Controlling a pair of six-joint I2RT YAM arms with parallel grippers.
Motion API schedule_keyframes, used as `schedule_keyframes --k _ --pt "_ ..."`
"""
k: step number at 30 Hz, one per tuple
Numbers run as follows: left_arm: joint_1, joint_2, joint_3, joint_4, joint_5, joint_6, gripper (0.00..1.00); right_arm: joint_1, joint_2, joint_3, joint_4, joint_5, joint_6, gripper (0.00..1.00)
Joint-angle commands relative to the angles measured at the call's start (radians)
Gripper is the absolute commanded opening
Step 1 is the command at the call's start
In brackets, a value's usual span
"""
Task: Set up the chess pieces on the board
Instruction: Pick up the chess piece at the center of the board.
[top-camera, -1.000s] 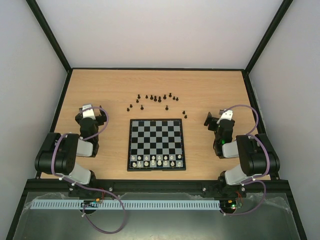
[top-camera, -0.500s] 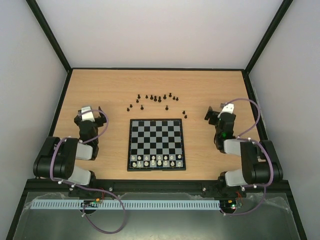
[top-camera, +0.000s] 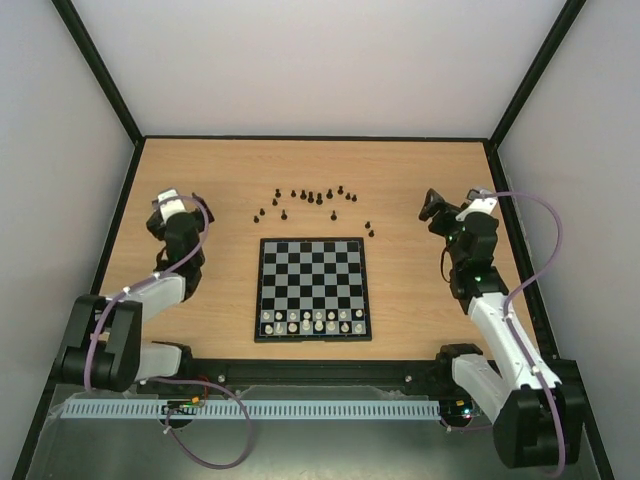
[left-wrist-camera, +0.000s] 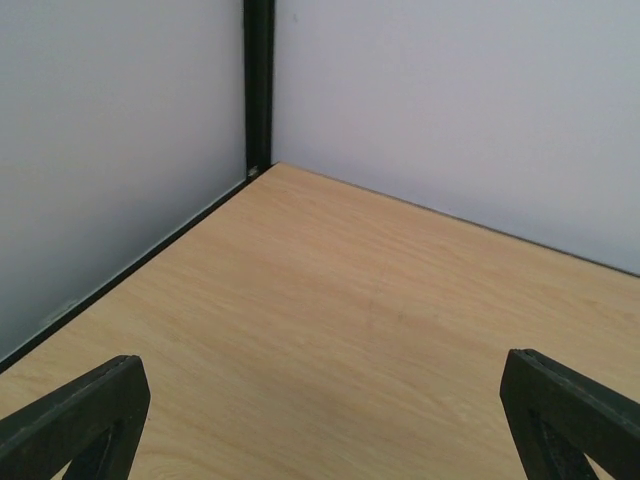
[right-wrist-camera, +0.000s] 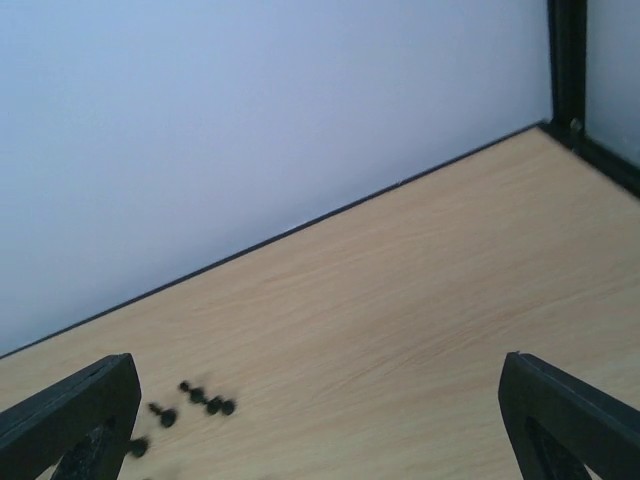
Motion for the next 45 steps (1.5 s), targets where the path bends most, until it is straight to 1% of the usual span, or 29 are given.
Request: schedule_keyframes --k 1,3,4,5,7,9,10,13,14,15,17,19,22,24,26,28,32,35,36,39,41,44,45 --pt "-0.058 -0.073 0.135 -0.283 -0.028 -0.068 0.99 -0.005 -0.042 0.033 -0.227 -0.141 0.159 0.99" --pt "-0.101 -0.1 0.184 -0.344 -0.024 -0.072 0.99 -0.005 -0.037 0.054 -0.272 -0.201 0.249 0.99" --pt "-0.12 -0.114 0.205 -0.362 -0.026 -0.093 0.99 -0.005 -0.034 0.083 -0.331 -0.219 0.327 0.99" --pt "-0.136 -0.129 0.218 -0.366 -0.022 -0.149 0.99 -0.005 -0.033 0.091 -0.365 -0.263 0.383 0.99" --pt "-0.165 -0.129 0.238 -0.35 0.008 -0.202 0.99 -0.005 -0.047 0.051 -0.263 -0.428 0.412 0.98" --pt "-0.204 -0.112 0.281 -0.364 0.041 -0.216 0.99 -0.005 -0.083 0.018 -0.197 -0.476 0.436 0.99" --pt "-0.227 -0.101 0.314 -0.4 0.06 -0.211 0.99 -0.005 -0.102 0.015 -0.188 -0.474 0.44 0.99" --pt "-0.288 -0.089 0.401 -0.546 0.085 -0.221 0.99 -0.005 -0.103 0.059 -0.279 -0.434 0.444 0.99" --pt "-0.306 -0.097 0.4 -0.567 0.094 -0.247 0.99 -0.005 -0.096 0.074 -0.292 -0.451 0.432 0.99" --pt "-0.322 -0.112 0.376 -0.563 0.124 -0.253 0.99 -0.005 -0.085 0.077 -0.268 -0.534 0.421 0.99" --pt "-0.368 -0.141 0.338 -0.551 0.134 -0.272 0.99 -0.006 -0.077 0.054 -0.199 -0.598 0.447 0.99" --pt "-0.384 -0.172 0.33 -0.596 0.2 -0.313 0.99 -0.005 -0.046 0.077 -0.209 -0.609 0.418 0.98" --pt "-0.39 -0.22 0.383 -0.715 0.28 -0.329 0.99 -0.003 0.028 0.164 -0.291 -0.603 0.342 0.98" --pt "-0.391 -0.257 0.409 -0.799 0.267 -0.331 0.99 0.006 0.09 0.246 -0.364 -0.572 0.288 0.99" --pt "-0.39 -0.291 0.389 -0.824 0.219 -0.356 0.99 0.02 0.16 0.324 -0.422 -0.535 0.248 0.99" --pt "-0.387 -0.324 0.347 -0.789 0.253 -0.355 0.99 0.051 0.225 0.401 -0.476 -0.477 0.205 0.98" --pt "-0.383 -0.359 0.304 -0.746 0.302 -0.335 0.99 0.127 0.343 0.491 -0.537 -0.367 0.133 0.99" --pt "-0.381 -0.355 0.308 -0.78 0.277 -0.353 0.99 0.202 0.439 0.555 -0.594 -0.264 0.073 0.99" --pt "-0.38 -0.352 0.305 -0.783 0.283 -0.359 0.99 0.223 0.466 0.57 -0.613 -0.207 0.063 0.99" --pt "-0.382 -0.331 0.281 -0.724 0.392 -0.319 0.99 0.284 0.534 0.571 -0.628 -0.126 0.049 0.99" --pt "-0.384 -0.304 0.285 -0.718 0.402 -0.313 0.99 0.323 0.556 0.567 -0.642 -0.051 0.035 0.99" --pt "-0.385 -0.265 0.285 -0.704 0.431 -0.301 0.99 0.341 0.567 0.554 -0.641 -0.006 0.034 0.99" --pt "-0.385 -0.254 0.284 -0.696 0.449 -0.291 0.99 0.343 0.569 0.551 -0.641 0.004 0.035 0.98"
